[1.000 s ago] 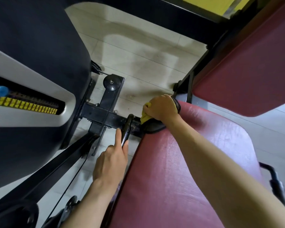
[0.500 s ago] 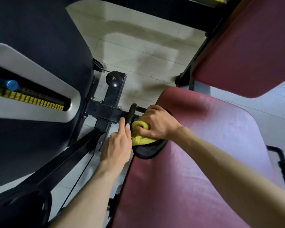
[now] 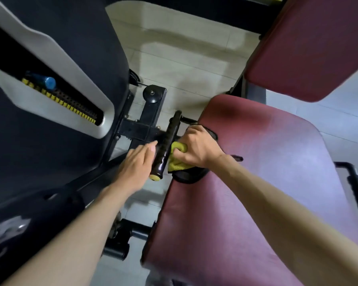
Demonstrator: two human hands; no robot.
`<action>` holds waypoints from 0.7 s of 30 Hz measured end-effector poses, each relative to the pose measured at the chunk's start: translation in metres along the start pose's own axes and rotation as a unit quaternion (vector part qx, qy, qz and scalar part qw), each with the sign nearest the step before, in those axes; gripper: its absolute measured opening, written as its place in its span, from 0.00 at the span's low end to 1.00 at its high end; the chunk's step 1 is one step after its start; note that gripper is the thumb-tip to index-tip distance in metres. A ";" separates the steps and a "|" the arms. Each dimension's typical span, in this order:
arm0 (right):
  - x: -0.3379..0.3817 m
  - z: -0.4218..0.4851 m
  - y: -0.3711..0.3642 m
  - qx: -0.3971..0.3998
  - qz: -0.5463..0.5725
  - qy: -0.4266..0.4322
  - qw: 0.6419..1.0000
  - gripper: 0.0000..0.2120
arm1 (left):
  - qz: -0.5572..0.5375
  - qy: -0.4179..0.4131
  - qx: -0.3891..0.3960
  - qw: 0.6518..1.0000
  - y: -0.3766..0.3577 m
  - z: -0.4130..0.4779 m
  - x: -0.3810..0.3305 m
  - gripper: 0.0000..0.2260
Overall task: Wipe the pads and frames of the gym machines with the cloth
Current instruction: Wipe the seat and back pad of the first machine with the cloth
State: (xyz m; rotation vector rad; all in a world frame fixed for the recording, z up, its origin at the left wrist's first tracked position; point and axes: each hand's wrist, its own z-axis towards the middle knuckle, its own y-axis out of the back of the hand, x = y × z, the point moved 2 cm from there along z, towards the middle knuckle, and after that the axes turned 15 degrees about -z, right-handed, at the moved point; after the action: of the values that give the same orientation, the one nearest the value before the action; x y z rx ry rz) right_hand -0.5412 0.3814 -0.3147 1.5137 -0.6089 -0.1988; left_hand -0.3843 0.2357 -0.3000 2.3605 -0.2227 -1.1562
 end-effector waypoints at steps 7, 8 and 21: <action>0.071 -0.064 0.009 -0.024 0.019 -0.003 1.000 0.15 | -0.038 -0.009 0.011 0.999 0.020 -0.033 0.002 0.27; 0.075 -0.070 0.010 -0.027 0.021 -0.008 0.999 0.15 | -0.038 -0.014 0.015 0.999 0.021 -0.034 -0.004 0.27; 0.020 -0.022 0.016 0.123 -0.072 -0.060 0.988 0.27 | -0.006 -0.011 0.063 0.998 0.020 -0.050 0.004 0.19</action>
State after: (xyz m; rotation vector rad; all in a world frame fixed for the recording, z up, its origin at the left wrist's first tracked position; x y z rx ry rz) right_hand -0.5179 0.3923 -0.2929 1.7958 -0.6374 -0.3385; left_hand -0.3416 0.2351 -0.2669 2.4616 -0.2971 -1.2065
